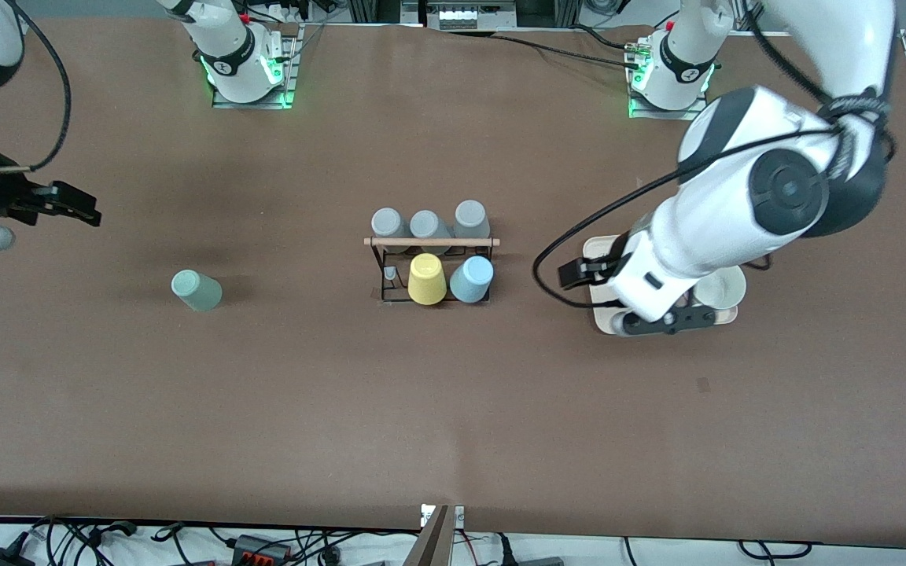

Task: Hang scattered cups on rack with three cups
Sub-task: 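Open the left gripper and withdraw it while the right gripper reaches the teal cup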

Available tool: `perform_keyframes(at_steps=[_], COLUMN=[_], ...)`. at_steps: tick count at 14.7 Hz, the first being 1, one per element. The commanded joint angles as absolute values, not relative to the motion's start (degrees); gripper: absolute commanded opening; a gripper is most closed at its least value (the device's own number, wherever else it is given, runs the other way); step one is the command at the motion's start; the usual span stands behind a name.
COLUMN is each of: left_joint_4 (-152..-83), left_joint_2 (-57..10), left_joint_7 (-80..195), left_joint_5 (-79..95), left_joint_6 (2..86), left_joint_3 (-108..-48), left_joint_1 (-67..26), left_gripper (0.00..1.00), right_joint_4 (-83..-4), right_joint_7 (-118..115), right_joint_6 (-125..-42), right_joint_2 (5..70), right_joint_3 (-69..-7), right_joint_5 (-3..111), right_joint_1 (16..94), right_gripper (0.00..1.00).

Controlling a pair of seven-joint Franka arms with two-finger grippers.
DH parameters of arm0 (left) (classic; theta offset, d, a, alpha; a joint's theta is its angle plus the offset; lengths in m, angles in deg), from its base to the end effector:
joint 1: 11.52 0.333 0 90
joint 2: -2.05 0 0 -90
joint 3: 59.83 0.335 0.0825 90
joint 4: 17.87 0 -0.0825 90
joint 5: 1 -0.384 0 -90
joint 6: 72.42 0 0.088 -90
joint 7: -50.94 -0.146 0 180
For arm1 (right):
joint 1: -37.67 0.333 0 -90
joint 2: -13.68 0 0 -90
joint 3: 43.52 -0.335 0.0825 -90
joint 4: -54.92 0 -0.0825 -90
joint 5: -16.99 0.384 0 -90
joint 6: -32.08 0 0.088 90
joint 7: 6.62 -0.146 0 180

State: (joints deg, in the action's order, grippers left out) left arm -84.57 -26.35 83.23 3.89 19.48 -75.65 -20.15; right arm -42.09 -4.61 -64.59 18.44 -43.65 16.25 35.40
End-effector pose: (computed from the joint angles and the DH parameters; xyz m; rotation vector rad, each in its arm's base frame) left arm 0.6487 -0.2604 0.4977 2.9517 0.2524 -0.2005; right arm 0.5770 -0.0233 0.5092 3.1291 -0.0003 -0.1400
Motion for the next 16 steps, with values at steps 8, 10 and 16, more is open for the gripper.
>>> perform_keyframes(at_steps=[8,10,16], left_joint_4=[-85.11,-85.2,-101.72], left_joint_2=[-19.83,-19.83,-7.4], left_joint_7=[79.86,79.94,79.59], left_joint_5=[1.9,1.29,-4.25], left_joint_6=[2.64,2.99,11.8], left_joint_3=[-76.08,-75.56,-76.88], left_joint_1=[-6.35,-6.07,-5.2], left_gripper=[1.0,1.0,1.0], right_joint_4=[-45.0,-49.39,-53.8], right_joint_7=[-4.6,-4.86,-5.04], right_joint_6=[-74.42,-79.86,-89.2], right_joint_2=[28.88,28.98,34.15], right_joint_3=[-43.69,-43.6,-43.25], right_joint_5=[15.06,15.06,15.15], right_joint_1=[38.19,38.19,37.4], right_gripper=[1.0,1.0,1.0])
